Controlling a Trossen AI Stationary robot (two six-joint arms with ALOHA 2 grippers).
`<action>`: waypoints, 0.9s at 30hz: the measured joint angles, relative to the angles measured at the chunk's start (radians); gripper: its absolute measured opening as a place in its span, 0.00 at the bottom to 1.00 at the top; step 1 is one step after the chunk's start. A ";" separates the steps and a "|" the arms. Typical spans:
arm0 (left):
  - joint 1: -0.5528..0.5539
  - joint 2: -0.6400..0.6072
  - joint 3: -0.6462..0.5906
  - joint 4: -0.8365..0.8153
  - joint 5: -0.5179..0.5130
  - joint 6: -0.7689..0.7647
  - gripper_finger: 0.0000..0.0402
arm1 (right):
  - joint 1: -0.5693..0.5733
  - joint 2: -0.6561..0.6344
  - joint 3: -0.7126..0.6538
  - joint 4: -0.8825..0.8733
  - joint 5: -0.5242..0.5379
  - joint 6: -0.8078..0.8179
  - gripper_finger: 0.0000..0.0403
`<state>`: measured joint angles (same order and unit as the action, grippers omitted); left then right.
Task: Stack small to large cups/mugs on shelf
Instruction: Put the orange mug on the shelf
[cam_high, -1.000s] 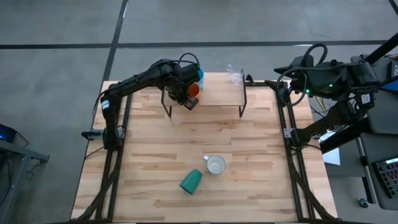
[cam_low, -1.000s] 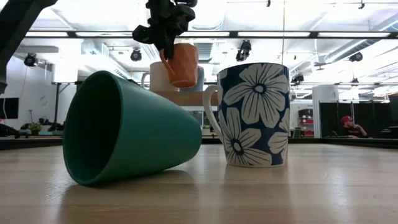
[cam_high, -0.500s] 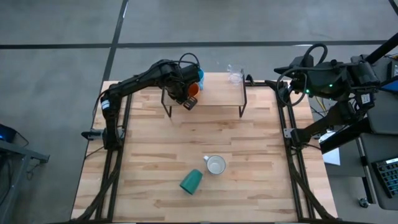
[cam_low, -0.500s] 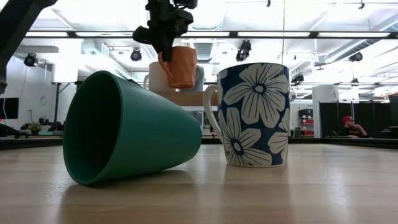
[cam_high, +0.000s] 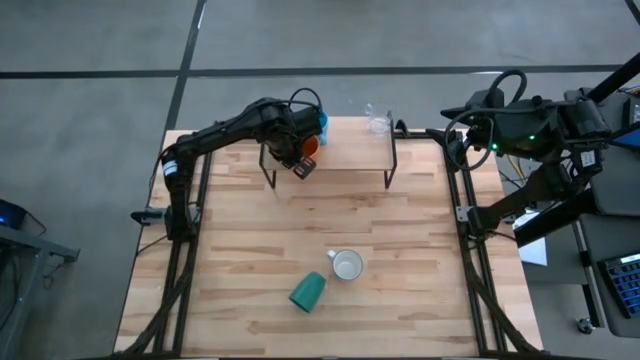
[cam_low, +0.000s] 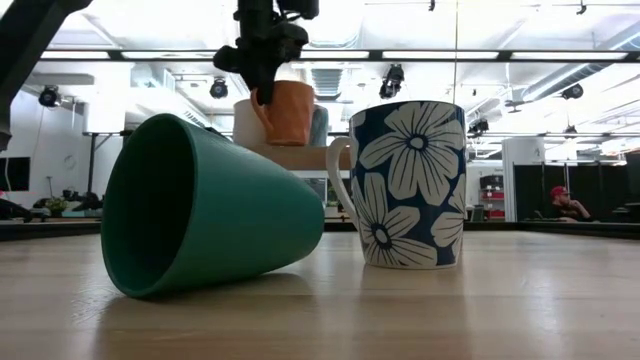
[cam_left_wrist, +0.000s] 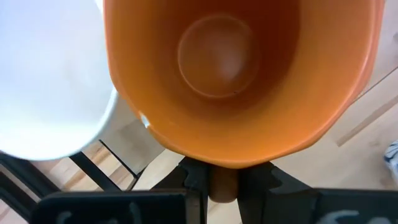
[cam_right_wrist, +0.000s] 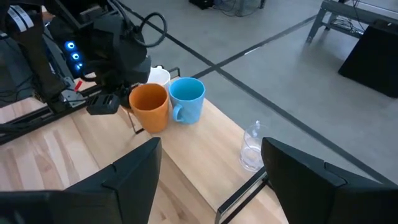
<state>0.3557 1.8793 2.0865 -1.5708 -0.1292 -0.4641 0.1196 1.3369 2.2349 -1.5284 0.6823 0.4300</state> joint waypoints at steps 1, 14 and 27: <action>0.000 0.000 -0.010 0.000 0.001 0.000 0.07 | 0.000 0.000 0.000 0.000 0.000 0.000 0.67; -0.001 -0.003 -0.047 0.050 0.007 -0.047 0.08 | 0.000 0.000 0.000 0.000 0.000 0.000 0.67; 0.005 -0.001 -0.048 0.077 -0.007 -0.052 0.09 | 0.000 0.000 0.000 0.000 0.000 0.008 0.67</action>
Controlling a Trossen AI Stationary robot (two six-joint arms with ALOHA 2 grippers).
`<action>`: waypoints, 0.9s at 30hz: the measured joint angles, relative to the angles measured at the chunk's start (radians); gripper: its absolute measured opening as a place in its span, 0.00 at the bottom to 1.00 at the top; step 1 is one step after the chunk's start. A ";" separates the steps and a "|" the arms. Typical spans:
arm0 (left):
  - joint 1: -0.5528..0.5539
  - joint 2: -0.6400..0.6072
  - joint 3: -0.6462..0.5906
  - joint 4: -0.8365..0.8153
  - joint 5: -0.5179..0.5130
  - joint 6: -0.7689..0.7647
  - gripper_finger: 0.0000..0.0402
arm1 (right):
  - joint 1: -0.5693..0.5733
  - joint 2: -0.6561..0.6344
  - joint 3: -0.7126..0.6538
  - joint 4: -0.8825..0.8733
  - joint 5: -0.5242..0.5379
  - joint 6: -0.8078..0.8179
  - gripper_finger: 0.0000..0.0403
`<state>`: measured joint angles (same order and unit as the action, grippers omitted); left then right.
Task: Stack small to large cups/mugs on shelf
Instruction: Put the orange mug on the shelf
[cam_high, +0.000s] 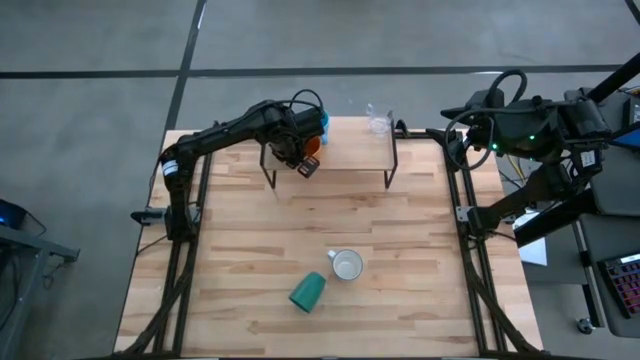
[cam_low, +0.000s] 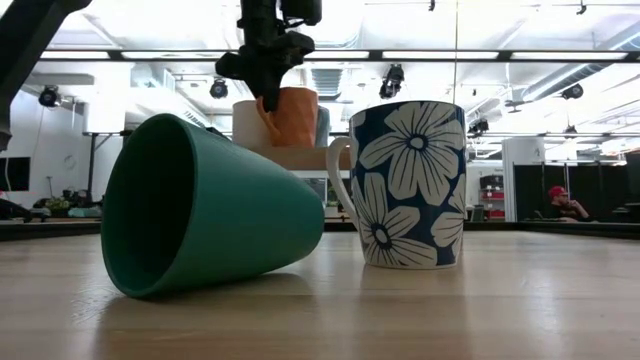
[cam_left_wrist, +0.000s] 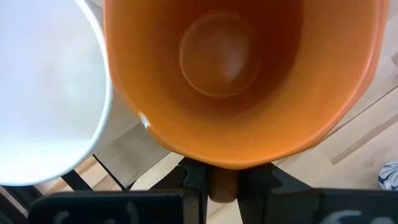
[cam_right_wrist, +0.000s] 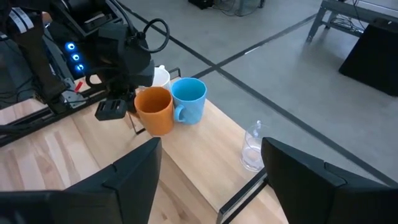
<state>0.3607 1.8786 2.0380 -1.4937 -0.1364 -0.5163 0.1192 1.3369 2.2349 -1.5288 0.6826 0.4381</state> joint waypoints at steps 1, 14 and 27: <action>0.000 0.000 0.000 0.000 -0.001 0.000 0.09 | 0.000 0.000 0.000 0.000 0.000 0.000 0.66; 0.010 -0.001 -0.014 -0.003 -0.013 0.005 0.09 | 0.000 0.000 0.000 0.000 0.000 0.008 0.66; 0.019 -0.001 -0.015 -0.006 -0.024 0.007 0.09 | 0.000 0.000 0.000 0.000 0.000 0.008 0.65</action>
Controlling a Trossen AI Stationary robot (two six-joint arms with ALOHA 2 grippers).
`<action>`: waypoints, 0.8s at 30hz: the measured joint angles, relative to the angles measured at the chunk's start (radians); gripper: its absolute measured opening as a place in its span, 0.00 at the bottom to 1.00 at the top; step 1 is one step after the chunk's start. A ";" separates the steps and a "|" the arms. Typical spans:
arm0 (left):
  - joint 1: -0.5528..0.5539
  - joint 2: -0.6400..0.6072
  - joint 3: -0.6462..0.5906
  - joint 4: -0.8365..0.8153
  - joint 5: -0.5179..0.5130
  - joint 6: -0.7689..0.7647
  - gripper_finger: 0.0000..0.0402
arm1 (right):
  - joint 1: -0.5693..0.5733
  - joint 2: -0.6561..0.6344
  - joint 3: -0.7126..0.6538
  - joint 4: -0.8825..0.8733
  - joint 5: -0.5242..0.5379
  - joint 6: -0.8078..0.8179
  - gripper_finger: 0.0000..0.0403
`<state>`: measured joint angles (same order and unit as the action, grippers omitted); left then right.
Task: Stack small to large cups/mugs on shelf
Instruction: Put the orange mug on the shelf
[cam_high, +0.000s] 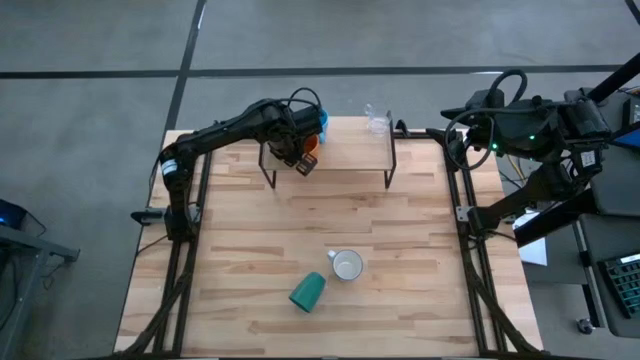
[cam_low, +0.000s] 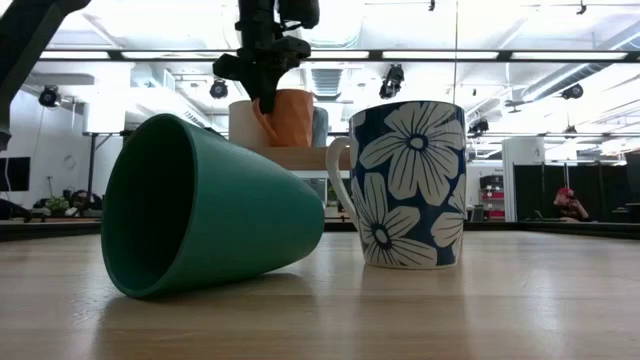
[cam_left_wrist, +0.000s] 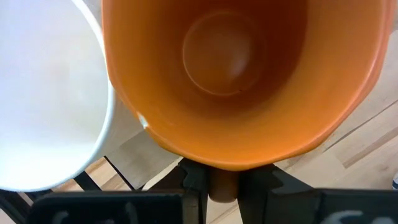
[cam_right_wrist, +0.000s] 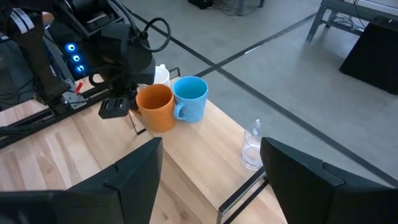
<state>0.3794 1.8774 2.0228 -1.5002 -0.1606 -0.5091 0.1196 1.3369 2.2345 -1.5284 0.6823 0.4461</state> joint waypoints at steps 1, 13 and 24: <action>0.001 0.000 0.000 0.000 -0.003 0.000 0.09 | 0.000 0.000 0.000 0.000 0.000 0.000 0.65; 0.005 -0.001 0.006 0.002 0.005 0.000 0.09 | 0.000 0.000 0.000 0.000 0.000 0.000 0.66; 0.005 -0.006 0.008 0.046 0.121 0.018 0.18 | 0.000 0.000 0.000 0.000 0.000 0.000 0.65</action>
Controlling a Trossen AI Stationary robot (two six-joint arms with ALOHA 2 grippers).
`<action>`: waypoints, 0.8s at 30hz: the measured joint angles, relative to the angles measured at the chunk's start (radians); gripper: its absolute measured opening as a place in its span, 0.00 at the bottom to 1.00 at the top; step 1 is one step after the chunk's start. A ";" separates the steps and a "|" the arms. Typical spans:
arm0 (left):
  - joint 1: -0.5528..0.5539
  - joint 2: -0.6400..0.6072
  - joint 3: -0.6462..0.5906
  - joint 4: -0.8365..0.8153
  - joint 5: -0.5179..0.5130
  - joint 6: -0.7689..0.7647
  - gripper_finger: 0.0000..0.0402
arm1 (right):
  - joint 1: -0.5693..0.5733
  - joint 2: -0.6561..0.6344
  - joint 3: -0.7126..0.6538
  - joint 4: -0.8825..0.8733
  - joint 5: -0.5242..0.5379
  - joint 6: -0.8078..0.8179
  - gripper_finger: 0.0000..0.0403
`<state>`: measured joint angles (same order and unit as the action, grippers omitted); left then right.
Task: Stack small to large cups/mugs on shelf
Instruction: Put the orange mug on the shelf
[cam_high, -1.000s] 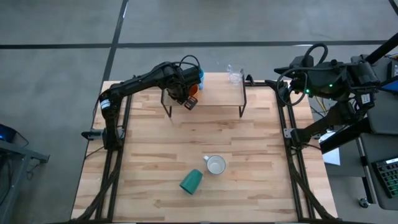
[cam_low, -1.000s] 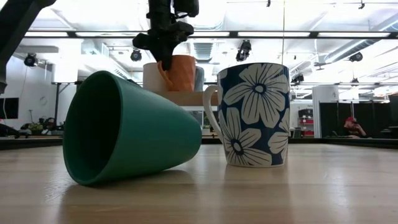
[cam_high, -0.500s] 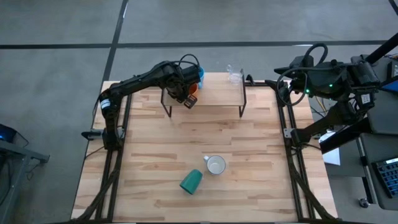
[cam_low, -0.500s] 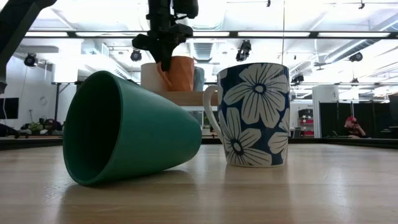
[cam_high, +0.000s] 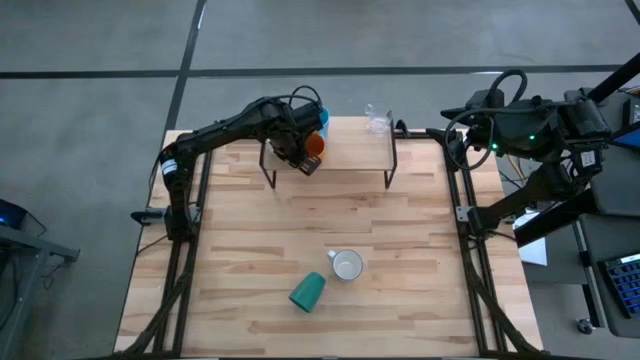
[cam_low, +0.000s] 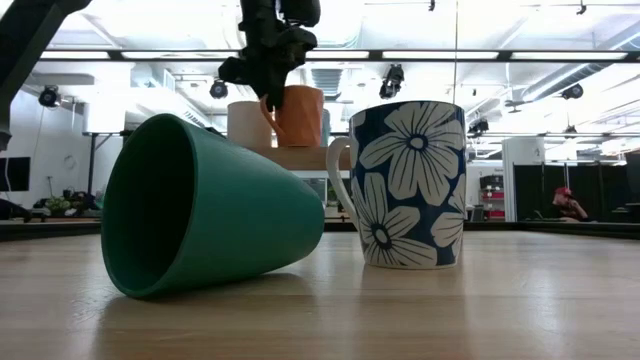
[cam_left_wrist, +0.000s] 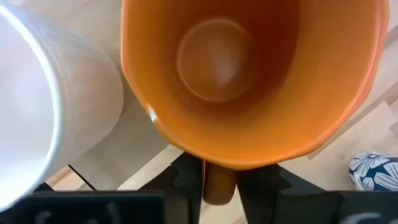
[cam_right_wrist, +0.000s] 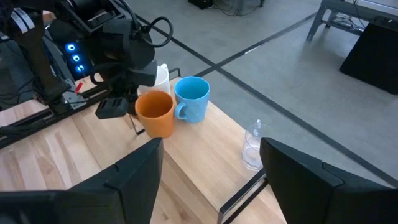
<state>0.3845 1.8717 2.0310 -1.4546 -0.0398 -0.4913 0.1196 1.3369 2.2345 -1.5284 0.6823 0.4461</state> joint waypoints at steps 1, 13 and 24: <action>0.000 0.000 0.001 0.001 0.000 0.000 0.20 | 0.000 0.000 0.000 0.000 0.000 0.000 0.65; 0.002 -0.001 0.001 0.001 -0.056 0.000 0.27 | 0.000 0.000 0.000 0.000 0.000 0.000 0.65; 0.002 -0.002 0.001 0.003 -0.096 -0.010 0.27 | 0.000 0.000 0.000 0.000 0.000 0.000 0.65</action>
<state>0.3866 1.8694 2.0319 -1.4513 -0.1361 -0.5010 0.1195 1.3369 2.2344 -1.5285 0.6823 0.4458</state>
